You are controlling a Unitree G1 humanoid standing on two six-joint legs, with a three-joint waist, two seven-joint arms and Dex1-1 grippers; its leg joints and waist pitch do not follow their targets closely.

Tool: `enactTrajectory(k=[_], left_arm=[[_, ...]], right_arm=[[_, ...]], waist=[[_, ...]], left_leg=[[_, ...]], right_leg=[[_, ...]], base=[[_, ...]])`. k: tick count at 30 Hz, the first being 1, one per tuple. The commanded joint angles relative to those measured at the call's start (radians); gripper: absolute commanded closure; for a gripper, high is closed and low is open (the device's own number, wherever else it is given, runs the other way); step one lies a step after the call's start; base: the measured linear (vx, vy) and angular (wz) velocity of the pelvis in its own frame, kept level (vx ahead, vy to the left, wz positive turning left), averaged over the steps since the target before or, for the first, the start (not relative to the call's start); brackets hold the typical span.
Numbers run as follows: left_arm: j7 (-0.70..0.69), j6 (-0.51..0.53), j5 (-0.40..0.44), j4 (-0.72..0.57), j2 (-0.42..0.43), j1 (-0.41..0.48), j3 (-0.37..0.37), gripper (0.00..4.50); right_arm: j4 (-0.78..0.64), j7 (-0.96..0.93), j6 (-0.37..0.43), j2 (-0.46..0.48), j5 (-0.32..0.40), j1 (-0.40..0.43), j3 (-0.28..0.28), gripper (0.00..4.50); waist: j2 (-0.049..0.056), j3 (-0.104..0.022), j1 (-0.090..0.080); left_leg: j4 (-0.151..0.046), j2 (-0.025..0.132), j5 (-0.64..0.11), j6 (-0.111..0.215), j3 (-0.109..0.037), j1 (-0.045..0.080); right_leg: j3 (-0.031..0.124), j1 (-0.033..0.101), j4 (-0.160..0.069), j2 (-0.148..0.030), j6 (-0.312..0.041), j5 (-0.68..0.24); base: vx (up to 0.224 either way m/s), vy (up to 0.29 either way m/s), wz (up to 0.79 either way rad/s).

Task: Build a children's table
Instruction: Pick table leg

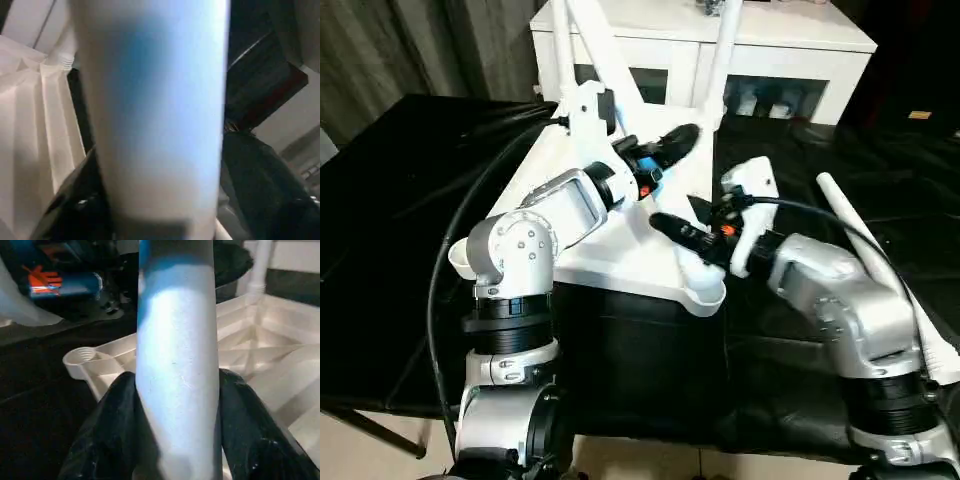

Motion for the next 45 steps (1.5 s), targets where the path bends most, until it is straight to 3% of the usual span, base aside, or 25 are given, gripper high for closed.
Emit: enactTrajectory(k=[1, 4, 9, 13, 20, 22, 25, 30, 33, 35, 36, 38, 45], left_arm=[[0.001, -0.004, -0.014, -0.011, -0.007, -0.008, -0.016, 1.6], [0.001, -0.005, -0.014, -0.017, -0.008, -0.005, -0.018, 1.63], [-0.009, -0.004, -0.027, -0.027, -0.007, 0.0, -0.023, 2.15], [-0.018, -0.008, -0.027, -0.028, -0.004, 0.003, -0.029, 2.51], [-0.033, -0.018, -0.028, -0.029, 0.002, 0.006, -0.038, 2.65], [-0.035, -0.02, -0.029, -0.029, 0.004, 0.005, -0.036, 2.65], [-0.053, -0.018, -0.035, -0.035, 0.016, 0.005, -0.038, 2.65], [-0.162, 0.018, -0.063, -0.081, 0.093, 0.016, -0.078, 2.65], [-0.248, 0.047, -0.101, -0.117, 0.144, 0.025, -0.103, 2.65], [-0.259, 0.054, -0.109, -0.122, 0.151, 0.025, -0.104, 2.65], [-0.294, 0.059, -0.12, -0.126, 0.172, 0.023, -0.116, 2.65], [-0.326, 0.06, -0.121, -0.126, 0.193, 0.019, -0.132, 2.65], [-0.407, 0.047, -0.126, -0.124, 0.234, 0.009, -0.178, 2.65]], right_arm=[[0.033, -0.035, -0.008, -0.003, -0.031, -0.003, -0.005, 2.66], [0.043, -0.049, -0.019, -0.003, -0.04, -0.007, -0.002, 2.66], [0.043, -0.037, -0.038, -0.007, -0.047, -0.003, 0.019, 2.66], [0.041, -0.033, -0.042, -0.009, -0.046, 0.0, 0.024, 2.66], [0.026, -0.007, -0.073, -0.022, -0.051, 0.005, 0.043, 2.66], [0.023, 0.004, -0.08, -0.022, -0.043, 0.007, 0.042, 2.1], [0.011, 0.02, -0.036, -0.006, 0.021, 0.006, 0.001, 1.94], [-0.026, 0.126, 0.125, -0.077, 0.235, -0.03, -0.154, 1.5], [-0.024, 0.233, 0.227, -0.176, 0.343, -0.04, -0.213, 1.12], [-0.027, 0.249, 0.237, -0.192, 0.353, -0.037, -0.218, 1.09], [-0.045, 0.28, 0.271, -0.218, 0.379, -0.028, -0.217, 1.09], [-0.056, 0.29, 0.296, -0.235, 0.387, -0.027, -0.207, 0.86], [-0.047, 0.282, 0.306, -0.278, 0.352, -0.049, -0.132, 0.71]], waist=[[-0.011, -0.075, -0.006], [-0.01, -0.074, -0.007], [-0.01, -0.074, -0.008], [-0.008, -0.075, -0.008], [-0.007, -0.076, -0.008], [-0.008, -0.075, -0.008], [-0.01, -0.075, -0.008], [-0.016, -0.077, -0.003], [-0.007, -0.078, 0.002], [-0.011, -0.075, 0.0], [-0.006, -0.074, 0.0], [-0.008, -0.076, 0.001], [-0.005, -0.074, -0.002]], left_leg=[[-0.068, 0.003, -0.151, 0.013, 0.008, 0.012], [-0.068, 0.002, -0.161, 0.013, 0.008, 0.012], [-0.068, 0.002, -0.169, 0.013, 0.007, 0.012], [-0.067, 0.003, -0.157, 0.015, 0.006, 0.012], [-0.067, 0.003, -0.155, 0.017, 0.007, 0.013], [-0.067, 0.003, -0.161, 0.019, 0.007, 0.013], [-0.067, 0.002, -0.168, 0.026, 0.008, 0.014], [-0.066, 0.006, -0.138, 0.041, 0.007, 0.013], [-0.062, 0.004, -0.12, 0.048, 0.009, 0.016], [-0.062, 0.003, -0.124, 0.046, 0.01, 0.011], [-0.062, 0.002, -0.136, 0.04, 0.01, 0.013], [-0.062, 0.002, -0.138, 0.034, 0.009, 0.014], [-0.066, 0.003, -0.179, 0.001, 0.007, 0.017]], right_leg=[[0.027, 0.059, -0.061, -0.025, -0.158, -0.212], [0.027, 0.059, -0.063, -0.025, -0.151, -0.234], [0.027, 0.059, -0.065, -0.025, -0.138, -0.251], [0.027, 0.059, -0.062, -0.024, -0.147, -0.222], [0.028, 0.061, -0.059, -0.025, -0.161, -0.202], [0.028, 0.061, -0.06, -0.026, -0.159, -0.216], [0.028, 0.06, -0.062, -0.025, -0.158, -0.229], [0.028, 0.062, -0.053, -0.025, -0.174, -0.184], [0.028, 0.065, -0.048, -0.023, -0.188, -0.166], [0.028, 0.065, -0.051, -0.025, -0.191, -0.178], [0.027, 0.064, -0.056, -0.025, -0.188, -0.207], [0.027, 0.064, -0.057, -0.026, -0.181, -0.229], [0.025, 0.06, -0.064, -0.026, -0.157, -0.3]], base=[[0.0, 0.0, 0.0], [0.0, 0.0, 0.0], [0.0, 0.0, 0.0], [0.0, 0.0, 0.0], [0.0, 0.0, 0.0], [0.0, 0.0, 0.0], [0.0, 0.0, 0.0], [0.0, 0.0, 0.0], [0.0, 0.0, 0.0], [0.0, 0.0, 0.0], [0.0, 0.0, 0.0], [0.0, 0.0, 0.0], [0.0, 0.0, 0.0]])
